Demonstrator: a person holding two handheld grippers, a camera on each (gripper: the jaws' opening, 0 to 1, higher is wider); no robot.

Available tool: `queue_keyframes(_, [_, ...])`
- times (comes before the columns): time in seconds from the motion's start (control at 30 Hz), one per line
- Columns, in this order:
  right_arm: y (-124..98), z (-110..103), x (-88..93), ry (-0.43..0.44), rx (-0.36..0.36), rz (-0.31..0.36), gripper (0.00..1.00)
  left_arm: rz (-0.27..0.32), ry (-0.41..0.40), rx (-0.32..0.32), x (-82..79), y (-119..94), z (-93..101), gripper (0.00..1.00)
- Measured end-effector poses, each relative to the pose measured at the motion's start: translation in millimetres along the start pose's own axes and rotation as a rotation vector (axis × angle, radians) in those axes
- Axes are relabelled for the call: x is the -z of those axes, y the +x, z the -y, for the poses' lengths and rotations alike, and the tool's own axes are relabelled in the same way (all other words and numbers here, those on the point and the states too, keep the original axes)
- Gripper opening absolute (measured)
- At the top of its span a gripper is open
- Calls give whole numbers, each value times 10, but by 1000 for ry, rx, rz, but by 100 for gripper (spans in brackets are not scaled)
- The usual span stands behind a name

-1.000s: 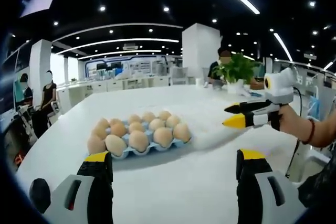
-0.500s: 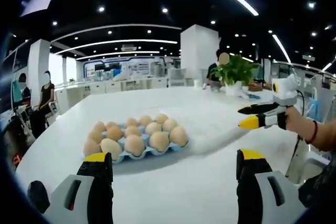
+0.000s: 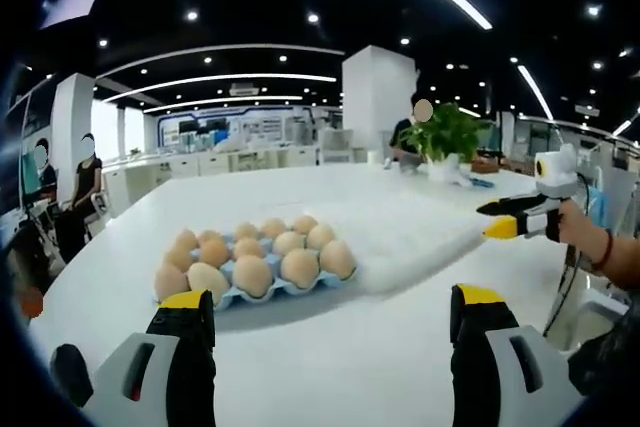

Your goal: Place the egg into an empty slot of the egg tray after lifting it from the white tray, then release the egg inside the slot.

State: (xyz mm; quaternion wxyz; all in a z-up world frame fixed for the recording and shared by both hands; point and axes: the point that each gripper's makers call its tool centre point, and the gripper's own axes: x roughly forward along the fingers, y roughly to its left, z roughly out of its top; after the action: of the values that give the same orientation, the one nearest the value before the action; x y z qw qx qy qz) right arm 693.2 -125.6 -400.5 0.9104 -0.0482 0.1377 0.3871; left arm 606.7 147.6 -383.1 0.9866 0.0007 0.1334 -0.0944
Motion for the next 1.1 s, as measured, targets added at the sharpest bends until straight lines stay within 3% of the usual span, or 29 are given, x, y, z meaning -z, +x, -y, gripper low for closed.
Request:
queue_keyframes(0.67, [-375,-62,85,-1,22,-36,82,18,0,-4,-30,-77,18,100])
queue_keyframes(1.1, [-543,-107,79,-7,28,-38,83,8,13,-7,0,-112,43,100])
